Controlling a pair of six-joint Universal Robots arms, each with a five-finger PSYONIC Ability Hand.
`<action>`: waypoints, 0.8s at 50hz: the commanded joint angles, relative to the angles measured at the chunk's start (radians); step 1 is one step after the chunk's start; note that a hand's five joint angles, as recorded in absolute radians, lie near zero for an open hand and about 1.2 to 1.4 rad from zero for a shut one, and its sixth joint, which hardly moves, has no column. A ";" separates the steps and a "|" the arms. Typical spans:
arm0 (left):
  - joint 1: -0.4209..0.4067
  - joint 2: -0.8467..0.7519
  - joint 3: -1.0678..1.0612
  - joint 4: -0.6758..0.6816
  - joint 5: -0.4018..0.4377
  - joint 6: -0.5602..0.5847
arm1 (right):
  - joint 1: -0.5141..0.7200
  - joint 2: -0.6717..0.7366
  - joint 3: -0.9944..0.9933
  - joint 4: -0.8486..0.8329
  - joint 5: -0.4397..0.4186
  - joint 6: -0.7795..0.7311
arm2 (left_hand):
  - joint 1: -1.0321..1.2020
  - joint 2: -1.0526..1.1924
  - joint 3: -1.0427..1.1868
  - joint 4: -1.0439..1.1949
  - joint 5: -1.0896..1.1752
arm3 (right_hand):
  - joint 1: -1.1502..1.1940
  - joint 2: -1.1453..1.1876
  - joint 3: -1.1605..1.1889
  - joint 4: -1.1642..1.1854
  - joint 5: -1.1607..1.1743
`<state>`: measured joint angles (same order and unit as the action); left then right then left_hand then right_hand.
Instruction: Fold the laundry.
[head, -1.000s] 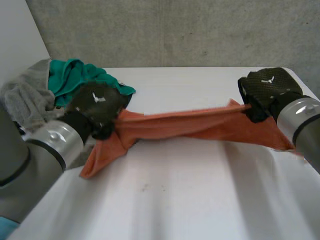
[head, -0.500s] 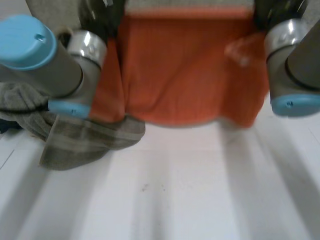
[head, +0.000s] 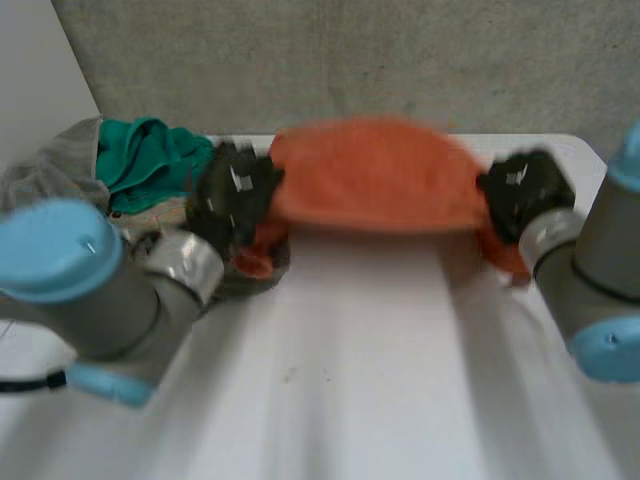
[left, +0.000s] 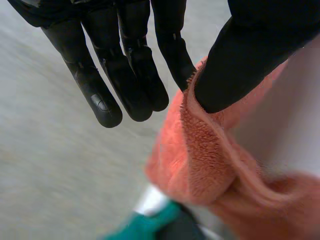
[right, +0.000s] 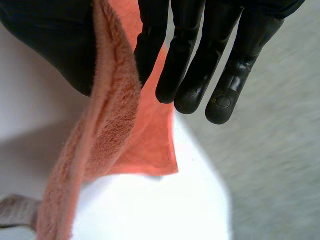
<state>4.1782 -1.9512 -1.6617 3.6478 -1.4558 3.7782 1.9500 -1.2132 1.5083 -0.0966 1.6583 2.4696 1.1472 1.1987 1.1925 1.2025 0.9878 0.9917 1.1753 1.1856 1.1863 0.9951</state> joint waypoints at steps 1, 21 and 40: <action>-0.047 -0.132 -0.053 -0.005 -0.008 -0.003 | -0.029 0.054 0.127 -0.011 -0.055 0.022 | 0.249 0.198 0.204 0.194 0.234 | 0.405 0.221 0.211 0.210 0.227; 0.088 0.086 -0.131 -0.014 -0.012 -0.313 | -0.270 0.046 0.130 -0.009 -0.060 0.184 | -0.819 -0.871 -0.865 -0.875 -0.834 | 0.405 0.221 0.211 0.210 0.227; 0.181 -0.093 0.011 -0.153 0.129 -0.327 | -0.304 0.054 0.125 -0.011 -0.066 0.184 | -0.552 -0.604 -0.597 -0.607 -0.567 | 0.405 0.221 0.211 0.210 0.227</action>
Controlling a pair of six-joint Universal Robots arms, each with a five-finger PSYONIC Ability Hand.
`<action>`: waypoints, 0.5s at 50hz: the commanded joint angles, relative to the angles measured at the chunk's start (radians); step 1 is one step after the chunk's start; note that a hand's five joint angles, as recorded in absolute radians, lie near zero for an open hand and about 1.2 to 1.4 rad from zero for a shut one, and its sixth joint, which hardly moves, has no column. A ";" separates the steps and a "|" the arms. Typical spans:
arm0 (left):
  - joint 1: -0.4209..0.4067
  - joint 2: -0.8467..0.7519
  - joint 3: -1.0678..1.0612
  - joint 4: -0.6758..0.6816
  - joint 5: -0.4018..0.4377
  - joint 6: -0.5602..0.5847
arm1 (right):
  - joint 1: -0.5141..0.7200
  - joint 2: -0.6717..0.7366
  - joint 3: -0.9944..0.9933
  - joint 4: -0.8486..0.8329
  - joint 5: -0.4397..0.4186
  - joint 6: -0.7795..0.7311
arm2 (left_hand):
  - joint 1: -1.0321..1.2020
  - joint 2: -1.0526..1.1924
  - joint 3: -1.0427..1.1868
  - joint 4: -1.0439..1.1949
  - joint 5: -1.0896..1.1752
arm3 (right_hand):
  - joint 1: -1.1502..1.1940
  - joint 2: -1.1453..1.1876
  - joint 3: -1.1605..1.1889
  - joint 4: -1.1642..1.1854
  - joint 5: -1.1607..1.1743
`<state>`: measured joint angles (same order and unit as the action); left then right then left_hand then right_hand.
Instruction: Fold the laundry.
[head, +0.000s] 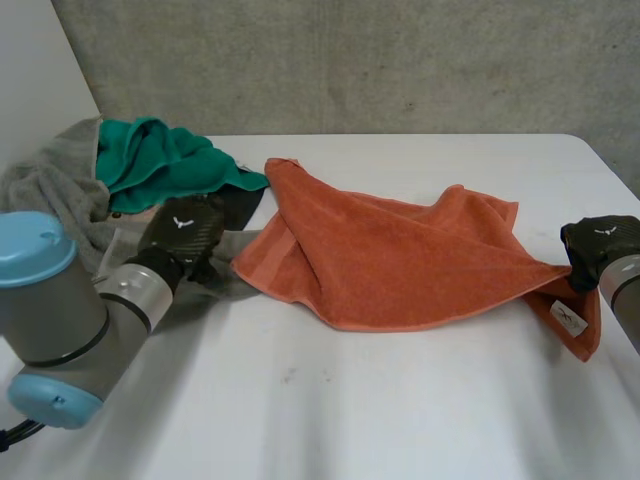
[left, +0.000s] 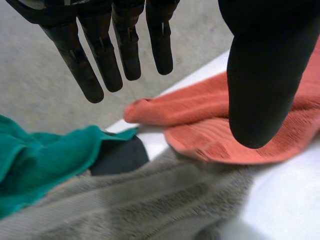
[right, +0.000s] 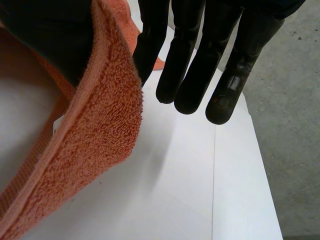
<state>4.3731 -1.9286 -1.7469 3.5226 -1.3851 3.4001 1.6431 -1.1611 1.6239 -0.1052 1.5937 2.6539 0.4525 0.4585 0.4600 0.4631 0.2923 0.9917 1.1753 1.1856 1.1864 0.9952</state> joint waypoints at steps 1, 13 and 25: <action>-0.014 -0.128 0.110 -0.028 0.057 0.067 | 0.003 0.001 0.011 -0.002 -0.001 0.000 | 0.143 0.137 0.135 0.132 0.128 | 0.405 0.221 0.211 0.210 0.227; -0.061 -0.312 0.305 -0.060 0.046 0.284 | 0.004 0.003 0.021 -0.004 -0.008 -0.002 | 0.146 0.140 0.138 0.135 0.131 | 0.405 0.221 0.211 0.210 0.227; -0.069 -0.414 0.426 -0.083 0.020 0.294 | 0.000 0.008 0.022 -0.004 -0.024 -0.002 | 0.321 0.316 0.314 0.311 0.307 | 0.405 0.221 0.211 0.210 0.227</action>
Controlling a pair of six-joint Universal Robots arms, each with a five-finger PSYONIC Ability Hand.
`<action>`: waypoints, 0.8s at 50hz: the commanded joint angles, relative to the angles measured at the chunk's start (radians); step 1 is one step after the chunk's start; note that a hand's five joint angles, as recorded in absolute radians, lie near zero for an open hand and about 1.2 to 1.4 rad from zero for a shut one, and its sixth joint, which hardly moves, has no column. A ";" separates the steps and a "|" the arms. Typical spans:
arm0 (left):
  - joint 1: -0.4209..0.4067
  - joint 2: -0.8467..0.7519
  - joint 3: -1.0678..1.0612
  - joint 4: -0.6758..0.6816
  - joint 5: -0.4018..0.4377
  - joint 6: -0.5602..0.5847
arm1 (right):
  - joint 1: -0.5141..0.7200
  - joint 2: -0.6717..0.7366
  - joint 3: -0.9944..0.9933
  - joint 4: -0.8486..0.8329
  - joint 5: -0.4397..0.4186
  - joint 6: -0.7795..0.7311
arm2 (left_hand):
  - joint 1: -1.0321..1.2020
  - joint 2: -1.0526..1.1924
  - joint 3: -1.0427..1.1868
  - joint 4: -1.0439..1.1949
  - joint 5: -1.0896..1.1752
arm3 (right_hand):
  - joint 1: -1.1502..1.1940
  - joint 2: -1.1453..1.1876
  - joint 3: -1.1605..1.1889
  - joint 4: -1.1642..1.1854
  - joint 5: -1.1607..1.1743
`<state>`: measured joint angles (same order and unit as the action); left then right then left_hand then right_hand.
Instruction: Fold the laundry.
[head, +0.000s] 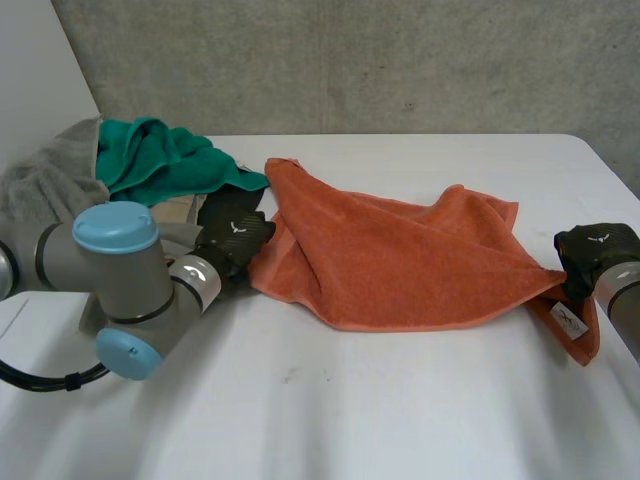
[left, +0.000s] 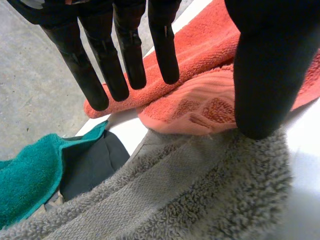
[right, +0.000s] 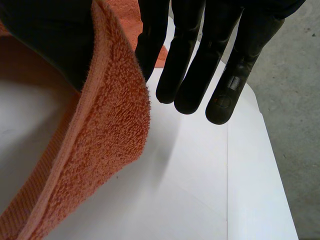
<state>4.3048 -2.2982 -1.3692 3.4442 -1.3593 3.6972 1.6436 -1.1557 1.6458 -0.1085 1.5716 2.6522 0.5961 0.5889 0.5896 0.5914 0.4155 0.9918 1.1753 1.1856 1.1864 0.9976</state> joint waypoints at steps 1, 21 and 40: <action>0.000 -0.049 0.053 -0.006 -0.006 -0.002 | -0.001 0.004 0.000 0.000 -0.001 0.000 | 0.187 0.194 0.193 0.192 0.193 | 0.404 0.221 0.211 0.210 0.224; -0.045 0.048 0.064 -0.146 -0.041 -0.002 | -0.004 -0.001 -0.020 0.024 0.002 -0.026 | 0.800 0.807 0.807 0.805 0.806 | 0.404 0.221 0.211 0.210 0.224; -0.001 0.758 -0.428 -0.620 -0.144 0.288 | -0.060 -0.400 0.078 0.466 -0.005 -0.626 | 0.800 0.807 0.807 0.805 0.806 | 0.404 0.221 0.211 0.210 0.224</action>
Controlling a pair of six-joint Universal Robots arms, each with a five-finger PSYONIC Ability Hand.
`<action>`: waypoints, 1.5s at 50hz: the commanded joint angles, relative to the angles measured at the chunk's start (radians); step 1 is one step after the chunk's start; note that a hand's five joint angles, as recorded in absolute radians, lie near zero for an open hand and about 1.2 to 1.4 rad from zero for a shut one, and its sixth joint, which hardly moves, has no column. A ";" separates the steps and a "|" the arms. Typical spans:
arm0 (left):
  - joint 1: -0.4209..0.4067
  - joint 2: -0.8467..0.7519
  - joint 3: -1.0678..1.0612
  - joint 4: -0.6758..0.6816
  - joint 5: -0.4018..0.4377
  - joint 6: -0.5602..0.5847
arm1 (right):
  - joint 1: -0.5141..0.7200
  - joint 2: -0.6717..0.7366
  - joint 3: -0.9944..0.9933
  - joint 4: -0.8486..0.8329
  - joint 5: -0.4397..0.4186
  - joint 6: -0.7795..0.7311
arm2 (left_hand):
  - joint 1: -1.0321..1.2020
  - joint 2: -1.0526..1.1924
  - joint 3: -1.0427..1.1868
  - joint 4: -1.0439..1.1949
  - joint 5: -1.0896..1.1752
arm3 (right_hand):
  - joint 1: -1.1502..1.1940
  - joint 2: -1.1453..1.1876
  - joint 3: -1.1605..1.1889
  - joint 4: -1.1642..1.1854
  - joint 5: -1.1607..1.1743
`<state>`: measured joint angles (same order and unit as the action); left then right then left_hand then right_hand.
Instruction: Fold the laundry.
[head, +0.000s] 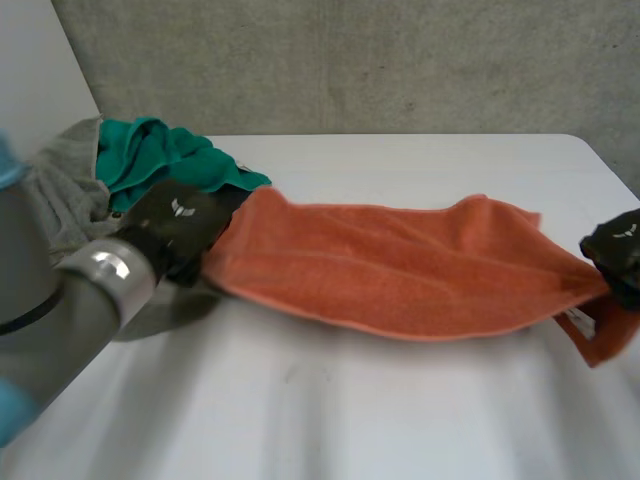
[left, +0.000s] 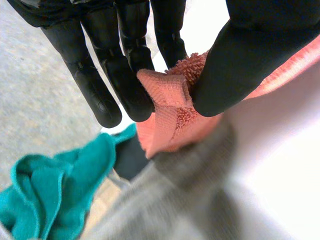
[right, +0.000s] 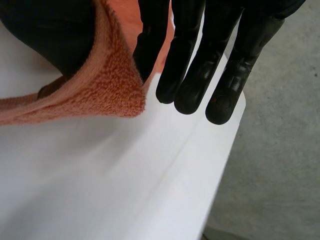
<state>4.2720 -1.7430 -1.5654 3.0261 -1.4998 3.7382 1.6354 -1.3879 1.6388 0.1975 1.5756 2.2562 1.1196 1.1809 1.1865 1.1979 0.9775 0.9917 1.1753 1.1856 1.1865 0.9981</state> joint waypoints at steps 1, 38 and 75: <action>0.034 0.207 -0.249 -0.204 -0.005 0.274 | -0.057 -0.172 0.096 0.164 -0.012 -0.248 | 0.277 0.215 0.210 0.198 0.244 | 0.405 0.221 0.211 0.210 0.224; 0.043 -0.345 0.604 0.680 -0.128 0.115 | 0.124 0.208 -0.516 -0.560 -0.014 -0.099 | 0.277 0.215 0.210 0.198 0.244 | 0.405 0.221 0.211 0.210 0.224; 0.112 -0.234 -0.028 0.668 -0.112 -0.035 | -0.089 0.391 -0.180 -0.199 -0.200 0.709 | 0.277 0.215 0.210 0.198 0.244 | -0.255 -0.438 -0.449 -0.449 -0.436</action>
<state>4.3826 -1.9946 -1.5892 3.6949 -1.6117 3.7167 1.5936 -0.9946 1.4828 -0.1101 1.3766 2.8345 1.1197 1.1902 1.1947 1.2027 0.9860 0.6716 0.7743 0.7752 0.7774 0.6181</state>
